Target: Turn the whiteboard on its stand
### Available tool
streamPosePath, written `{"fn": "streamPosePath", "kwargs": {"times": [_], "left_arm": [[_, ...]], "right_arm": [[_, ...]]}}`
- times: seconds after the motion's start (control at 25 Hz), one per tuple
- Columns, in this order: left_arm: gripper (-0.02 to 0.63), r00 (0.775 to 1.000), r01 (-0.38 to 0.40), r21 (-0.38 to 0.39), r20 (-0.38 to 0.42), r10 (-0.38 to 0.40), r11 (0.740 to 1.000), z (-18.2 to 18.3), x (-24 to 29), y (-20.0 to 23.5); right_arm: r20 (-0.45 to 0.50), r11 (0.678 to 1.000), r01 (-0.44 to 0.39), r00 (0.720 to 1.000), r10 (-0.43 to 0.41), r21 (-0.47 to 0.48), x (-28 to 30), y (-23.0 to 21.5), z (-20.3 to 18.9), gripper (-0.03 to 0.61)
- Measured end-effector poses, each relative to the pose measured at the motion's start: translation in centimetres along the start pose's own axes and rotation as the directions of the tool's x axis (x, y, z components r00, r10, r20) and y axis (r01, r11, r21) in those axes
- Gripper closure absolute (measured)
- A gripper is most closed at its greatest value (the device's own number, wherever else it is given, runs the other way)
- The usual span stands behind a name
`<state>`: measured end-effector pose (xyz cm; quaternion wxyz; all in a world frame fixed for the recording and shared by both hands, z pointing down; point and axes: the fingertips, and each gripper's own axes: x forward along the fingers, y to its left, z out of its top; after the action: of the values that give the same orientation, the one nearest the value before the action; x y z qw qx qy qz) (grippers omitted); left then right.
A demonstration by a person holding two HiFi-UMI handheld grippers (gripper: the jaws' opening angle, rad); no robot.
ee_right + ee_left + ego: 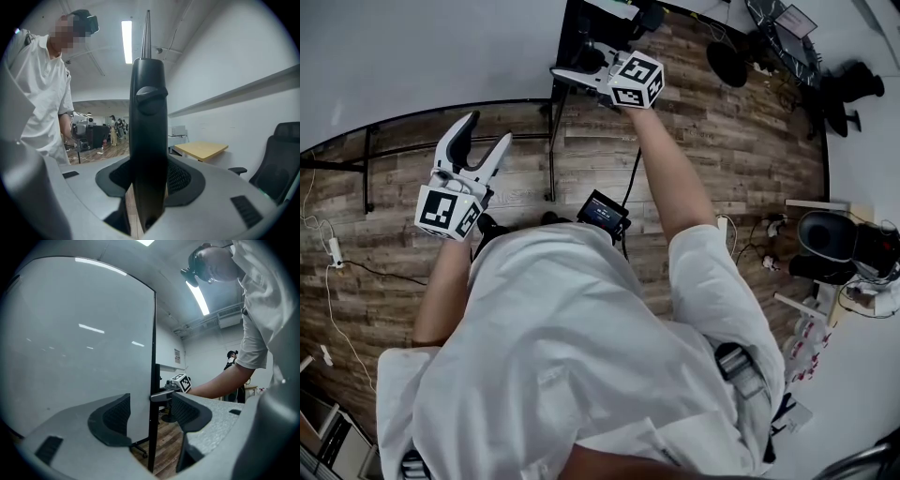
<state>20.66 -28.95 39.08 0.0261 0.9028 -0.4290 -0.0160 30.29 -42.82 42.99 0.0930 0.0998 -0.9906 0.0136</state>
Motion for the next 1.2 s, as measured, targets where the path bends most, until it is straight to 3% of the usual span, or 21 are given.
{"fn": "streamPosePath", "kwargs": {"times": [1.2], "left_arm": [[0.339, 0.997, 0.07, -0.002, -0.031, -0.07, 0.998, -1.0, 4.1, -7.2]], "right_arm": [[-0.015, 0.982, 0.184, 0.983, -0.184, 0.052, -14.1, -5.9, -2.7, 0.403]]}}
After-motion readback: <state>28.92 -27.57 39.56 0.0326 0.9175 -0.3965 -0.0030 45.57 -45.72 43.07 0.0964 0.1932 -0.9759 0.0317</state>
